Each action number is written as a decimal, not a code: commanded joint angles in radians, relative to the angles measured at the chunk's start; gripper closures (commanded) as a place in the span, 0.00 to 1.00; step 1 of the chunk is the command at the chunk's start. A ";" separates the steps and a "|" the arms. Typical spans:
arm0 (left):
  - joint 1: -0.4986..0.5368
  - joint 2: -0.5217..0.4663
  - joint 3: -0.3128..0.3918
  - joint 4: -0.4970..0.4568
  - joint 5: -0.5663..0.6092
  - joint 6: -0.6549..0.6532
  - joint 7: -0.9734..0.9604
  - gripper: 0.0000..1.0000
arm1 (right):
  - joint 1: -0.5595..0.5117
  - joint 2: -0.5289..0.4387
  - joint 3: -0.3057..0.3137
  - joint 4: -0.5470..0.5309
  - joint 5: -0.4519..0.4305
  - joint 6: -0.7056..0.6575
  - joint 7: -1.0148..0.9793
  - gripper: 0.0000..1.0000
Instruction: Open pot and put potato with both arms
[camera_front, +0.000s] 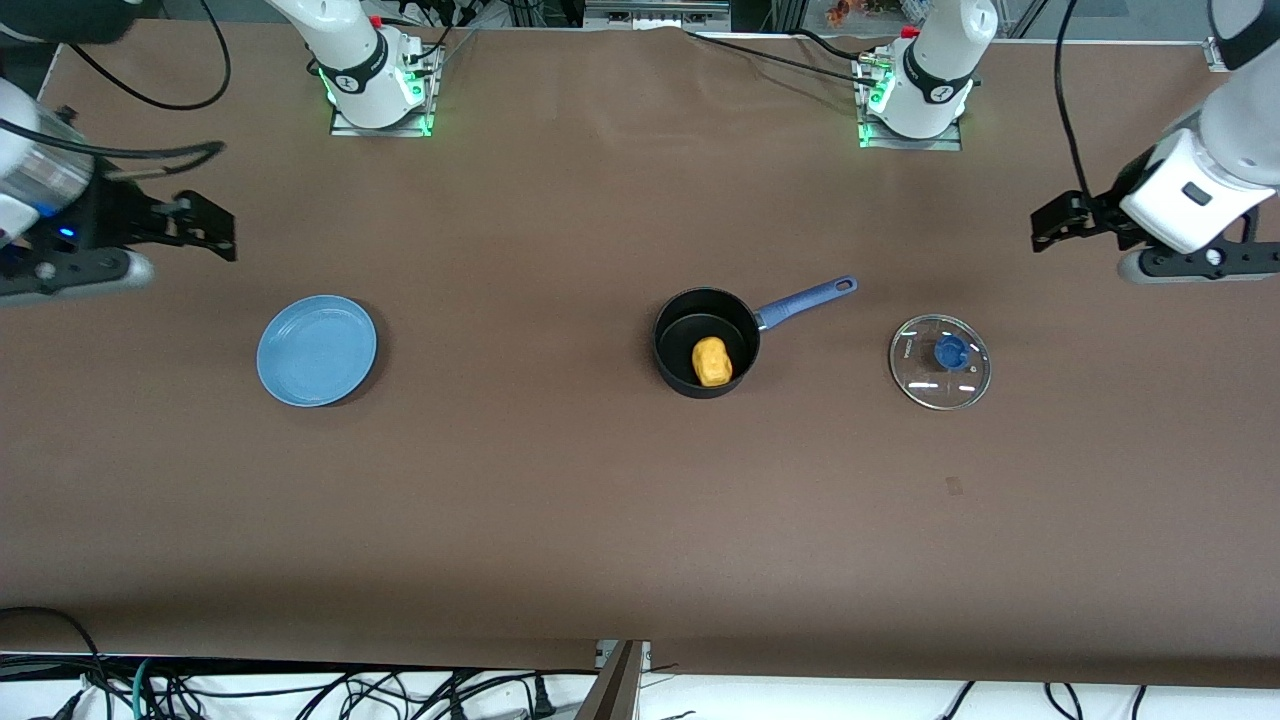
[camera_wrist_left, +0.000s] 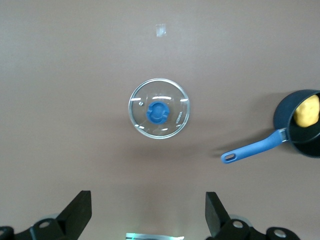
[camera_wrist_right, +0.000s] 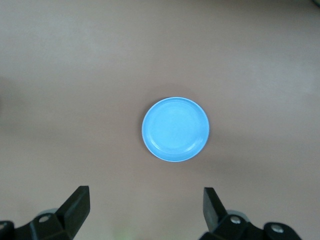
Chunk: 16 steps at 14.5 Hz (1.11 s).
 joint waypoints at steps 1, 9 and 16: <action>0.060 0.006 -0.003 0.009 0.012 -0.019 0.160 0.00 | -0.001 -0.053 -0.013 -0.041 0.004 -0.010 -0.012 0.00; 0.074 0.042 -0.010 0.089 0.017 -0.015 0.161 0.00 | -0.003 -0.043 -0.011 -0.042 0.024 -0.097 -0.004 0.00; 0.070 0.050 -0.013 0.094 0.011 0.022 0.144 0.00 | 0.000 -0.029 -0.013 -0.025 0.021 -0.097 -0.012 0.00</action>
